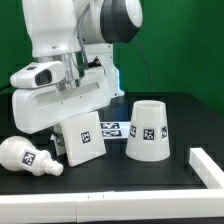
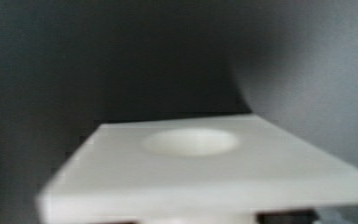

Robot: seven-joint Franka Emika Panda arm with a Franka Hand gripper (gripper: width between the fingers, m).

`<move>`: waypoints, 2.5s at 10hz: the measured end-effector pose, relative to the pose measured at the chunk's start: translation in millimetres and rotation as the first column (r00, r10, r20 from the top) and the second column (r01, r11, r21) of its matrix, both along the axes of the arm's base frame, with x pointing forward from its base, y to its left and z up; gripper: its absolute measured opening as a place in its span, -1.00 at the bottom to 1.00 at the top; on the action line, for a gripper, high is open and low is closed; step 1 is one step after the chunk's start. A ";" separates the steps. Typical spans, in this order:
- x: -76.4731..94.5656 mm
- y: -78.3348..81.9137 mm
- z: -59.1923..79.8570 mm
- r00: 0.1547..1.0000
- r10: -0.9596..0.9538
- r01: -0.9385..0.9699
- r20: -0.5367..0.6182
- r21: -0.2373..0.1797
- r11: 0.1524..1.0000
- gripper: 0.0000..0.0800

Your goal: Assemble lamp

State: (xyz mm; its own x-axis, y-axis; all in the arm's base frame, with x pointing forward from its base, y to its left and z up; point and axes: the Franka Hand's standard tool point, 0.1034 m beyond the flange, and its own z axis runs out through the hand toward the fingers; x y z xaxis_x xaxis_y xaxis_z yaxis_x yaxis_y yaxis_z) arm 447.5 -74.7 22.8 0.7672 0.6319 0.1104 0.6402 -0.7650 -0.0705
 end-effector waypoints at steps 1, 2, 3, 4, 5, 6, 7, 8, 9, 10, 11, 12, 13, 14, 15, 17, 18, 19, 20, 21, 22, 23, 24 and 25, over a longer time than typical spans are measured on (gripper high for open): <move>0.0 -0.1 0.0 1.000 -0.001 0.001 0.000 0.000 1.000 -0.23; 0.0 -0.1 0.0 1.000 -0.001 0.001 0.000 0.000 1.000 -0.23; 0.0 -0.2 0.0 1.000 -0.002 0.002 0.000 0.000 1.000 -0.23; 0.0 -0.2 0.0 1.000 -0.002 0.002 0.000 0.000 1.000 -0.23; -0.1 -0.2 0.0 1.000 -0.002 0.002 0.000 0.000 1.000 -0.23; 0.0 -0.2 0.0 1.000 -0.002 0.002 0.000 0.000 1.000 -0.23; -0.1 -0.5 0.3 1.000 0.000 0.000 0.000 -0.001 1.000 -0.23; -0.6 -1.8 7.3 0.997 0.074 -0.074 0.009 -0.021 0.997 -0.23; -3.8 -1.7 19.0 0.990 0.142 -0.141 0.017 -0.045 0.989 -0.22; -9.7 -5.0 30.0 0.976 0.215 -0.213 0.020 -0.067 0.975 -0.22; -16.3 -13.9 36.5 0.963 0.267 -0.264 0.030 -0.079 0.961 -0.22; -19.1 -18.9 36.1 0.962 0.270 -0.267 0.029 -0.081 0.960 -0.22; -19.8 -18.0 34.1 0.944 0.329 -0.326 0.024 -0.087 0.941 -0.22; -20.2 -18.8 33.7 0.920 0.392 -0.388 0.021 -0.095 0.917 -0.22; -20.7 -19.7 33.3 0.913 0.408 -0.404 0.020 -0.097 0.910 -0.22; -18.3 -17.5 37.9 0.756 0.654 -0.650 -0.007 -0.128 0.749 -0.22; -15.2 -14.0 39.8 0.589 0.807 -0.801 -0.031 -0.150 0.579 -0.22; -16.1 -10.1 37.1 0.475 0.879 -0.873 -0.046 -0.152 0.464 -0.22; -20.4 -13.5 34.0 0.421 0.906 -0.900 -0.050 -0.142 0.411 -0.22; -20.8 -15.4 33.9 0.386 0.921 -0.916 -0.056 -0.143 0.376 -0.22; -21.5 -16.1 33.1 0.330 0.942 -0.937 -0.063 -0.141 0.319 -0.22; -22.4 -17.4 32.3 0.259 0.963 -0.959 -0.071 -0.139 0.248 -0.22; -22.3 -16.9 32.1 0.157 0.984 -0.980 -0.082 -0.138 0.145 -0.22; -21.8 -10.0 30.8 -0.046 0.993 -0.990 -0.107 -0.128 -0.060 -0.22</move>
Offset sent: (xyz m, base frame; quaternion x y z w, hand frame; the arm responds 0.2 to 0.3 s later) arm 0.0000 0.0000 0.0000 0.0000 0.0000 0.0000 1.0000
